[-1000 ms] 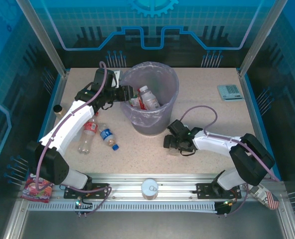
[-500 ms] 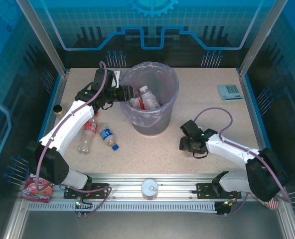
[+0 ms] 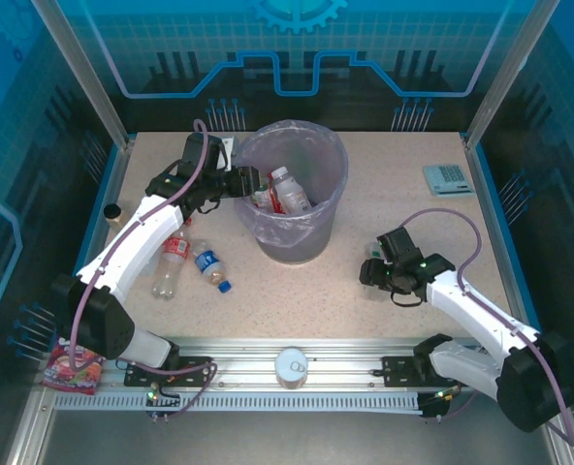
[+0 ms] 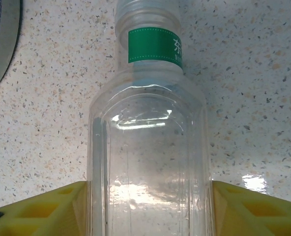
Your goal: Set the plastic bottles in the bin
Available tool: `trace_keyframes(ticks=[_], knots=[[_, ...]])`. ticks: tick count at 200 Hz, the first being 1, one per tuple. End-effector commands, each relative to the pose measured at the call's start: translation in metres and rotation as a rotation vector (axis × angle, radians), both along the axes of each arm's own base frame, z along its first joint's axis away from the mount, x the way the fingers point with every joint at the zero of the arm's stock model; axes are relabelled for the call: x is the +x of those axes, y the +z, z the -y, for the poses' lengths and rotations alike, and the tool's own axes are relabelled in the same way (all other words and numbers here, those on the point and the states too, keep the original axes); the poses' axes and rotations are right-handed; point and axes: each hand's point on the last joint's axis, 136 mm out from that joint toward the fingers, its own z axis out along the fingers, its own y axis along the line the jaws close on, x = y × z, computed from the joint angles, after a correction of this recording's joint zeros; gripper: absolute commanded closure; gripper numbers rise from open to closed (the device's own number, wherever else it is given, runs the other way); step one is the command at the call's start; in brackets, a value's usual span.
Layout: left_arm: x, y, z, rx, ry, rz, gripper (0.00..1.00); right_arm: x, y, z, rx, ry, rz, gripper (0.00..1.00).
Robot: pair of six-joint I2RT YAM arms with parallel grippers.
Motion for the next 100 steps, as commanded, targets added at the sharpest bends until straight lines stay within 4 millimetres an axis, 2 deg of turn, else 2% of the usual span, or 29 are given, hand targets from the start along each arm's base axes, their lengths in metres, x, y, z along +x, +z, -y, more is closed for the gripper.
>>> trace_keyframes(ticks=[1, 50, 70, 87, 100], knots=[[-0.014, -0.026, -0.006, 0.068, -0.008, -0.086, 0.45, -0.006, 0.004, 0.010, -0.046, 0.009, -0.011, 0.38], [-0.015, -0.027, -0.003, 0.062, -0.016, -0.089, 0.45, -0.015, -0.031, 0.008, -0.036, 0.011, -0.086, 0.36], [-0.015, -0.027, -0.003, 0.068, -0.013, -0.087, 0.45, -0.016, -0.037, 0.005, -0.041, 0.022, -0.110, 0.27], [-0.014, -0.029, -0.002, 0.068, -0.016, -0.088, 0.45, -0.016, -0.038, 0.008, -0.080, 0.027, -0.130, 0.17], [-0.014, -0.030, -0.002, 0.071, -0.016, -0.093, 0.45, -0.015, -0.039, 0.012, -0.119, 0.028, -0.151, 0.13]])
